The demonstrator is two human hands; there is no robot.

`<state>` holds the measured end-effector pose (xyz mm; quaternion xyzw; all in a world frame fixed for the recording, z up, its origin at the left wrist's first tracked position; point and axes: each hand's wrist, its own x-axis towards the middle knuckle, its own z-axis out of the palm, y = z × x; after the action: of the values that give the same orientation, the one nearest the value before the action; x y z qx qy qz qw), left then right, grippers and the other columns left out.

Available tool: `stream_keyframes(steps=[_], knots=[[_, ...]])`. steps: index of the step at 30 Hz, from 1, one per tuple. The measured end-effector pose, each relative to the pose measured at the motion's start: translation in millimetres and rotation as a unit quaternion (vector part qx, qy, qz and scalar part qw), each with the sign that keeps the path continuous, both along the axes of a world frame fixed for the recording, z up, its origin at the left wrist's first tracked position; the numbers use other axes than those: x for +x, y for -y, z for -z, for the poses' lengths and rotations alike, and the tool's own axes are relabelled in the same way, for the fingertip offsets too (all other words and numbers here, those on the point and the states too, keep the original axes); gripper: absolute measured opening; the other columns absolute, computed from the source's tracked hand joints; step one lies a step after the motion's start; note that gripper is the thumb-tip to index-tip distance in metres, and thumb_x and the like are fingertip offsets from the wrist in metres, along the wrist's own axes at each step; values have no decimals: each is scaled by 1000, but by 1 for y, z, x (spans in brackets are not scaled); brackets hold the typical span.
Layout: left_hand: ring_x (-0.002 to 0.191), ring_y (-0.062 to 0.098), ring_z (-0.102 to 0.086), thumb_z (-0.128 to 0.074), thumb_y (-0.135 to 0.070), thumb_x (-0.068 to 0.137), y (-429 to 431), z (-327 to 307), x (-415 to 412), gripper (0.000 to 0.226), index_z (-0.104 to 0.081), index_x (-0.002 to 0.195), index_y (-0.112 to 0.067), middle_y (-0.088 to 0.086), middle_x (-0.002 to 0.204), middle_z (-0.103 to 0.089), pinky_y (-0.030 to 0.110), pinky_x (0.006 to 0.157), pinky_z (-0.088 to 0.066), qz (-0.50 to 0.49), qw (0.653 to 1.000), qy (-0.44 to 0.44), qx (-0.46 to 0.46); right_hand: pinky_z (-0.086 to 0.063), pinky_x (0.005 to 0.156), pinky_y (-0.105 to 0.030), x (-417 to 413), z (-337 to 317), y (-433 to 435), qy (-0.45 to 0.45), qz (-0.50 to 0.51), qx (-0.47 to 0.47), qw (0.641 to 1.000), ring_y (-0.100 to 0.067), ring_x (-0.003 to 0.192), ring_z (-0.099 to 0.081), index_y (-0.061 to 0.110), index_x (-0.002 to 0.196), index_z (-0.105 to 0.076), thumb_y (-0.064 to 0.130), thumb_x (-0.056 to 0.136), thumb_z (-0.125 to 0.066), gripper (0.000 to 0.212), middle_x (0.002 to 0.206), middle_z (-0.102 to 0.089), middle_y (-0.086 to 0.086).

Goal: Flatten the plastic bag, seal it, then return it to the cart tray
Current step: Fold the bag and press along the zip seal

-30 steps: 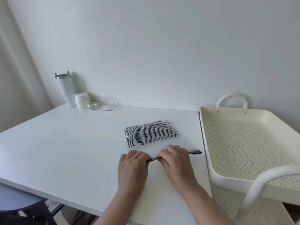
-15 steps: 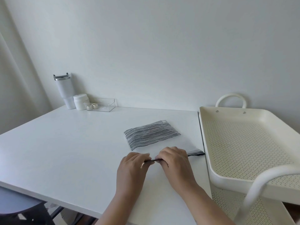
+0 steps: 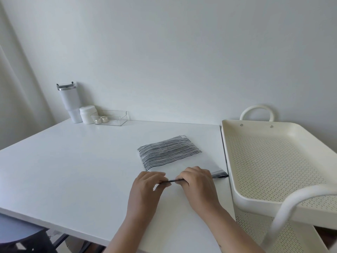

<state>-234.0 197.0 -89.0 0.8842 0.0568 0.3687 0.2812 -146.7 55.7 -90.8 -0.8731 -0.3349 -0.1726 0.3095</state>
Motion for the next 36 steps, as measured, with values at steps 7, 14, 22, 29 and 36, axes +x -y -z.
stream_keyframes(steps=[7,14,22,29,36], knots=[[81,9,-61,-85,-12,68,-3,2,0,21,-72,78,-25,-24,79,-65,34,73,-44,-53,998,5,30,-34,76,-29,2,2,1,9,23,-20,999,-14,86,-57,27,85,-74,33,84,-69,8,80,-71,11],[72,21,-58,-85,-17,69,2,0,-2,18,-71,76,-23,-15,71,-68,34,61,-43,-59,989,-7,135,-42,76,-33,-2,2,0,32,32,-41,998,-18,85,-59,25,83,-74,26,82,-72,3,80,-72,8],[74,22,-58,-84,-23,69,4,0,-2,21,-66,78,-23,-14,74,-66,35,65,-42,-98,984,-40,142,-31,71,-28,0,4,0,34,68,-54,996,-13,77,-61,25,70,-69,24,79,-72,10,69,-68,8],[75,24,-57,-83,-7,69,0,2,-1,24,-67,71,-24,-15,72,-65,36,69,-35,-143,980,-24,138,-39,81,-32,3,7,1,18,84,-61,994,-18,88,-64,22,72,-72,18,78,-73,7,70,-70,3],[89,25,-59,-82,-9,70,3,3,2,26,-64,73,-28,-16,78,-66,41,80,-26,-164,973,-43,158,-37,103,-40,4,9,1,11,84,-55,995,-21,110,-64,24,89,-75,18,85,-69,10,81,-76,2]])
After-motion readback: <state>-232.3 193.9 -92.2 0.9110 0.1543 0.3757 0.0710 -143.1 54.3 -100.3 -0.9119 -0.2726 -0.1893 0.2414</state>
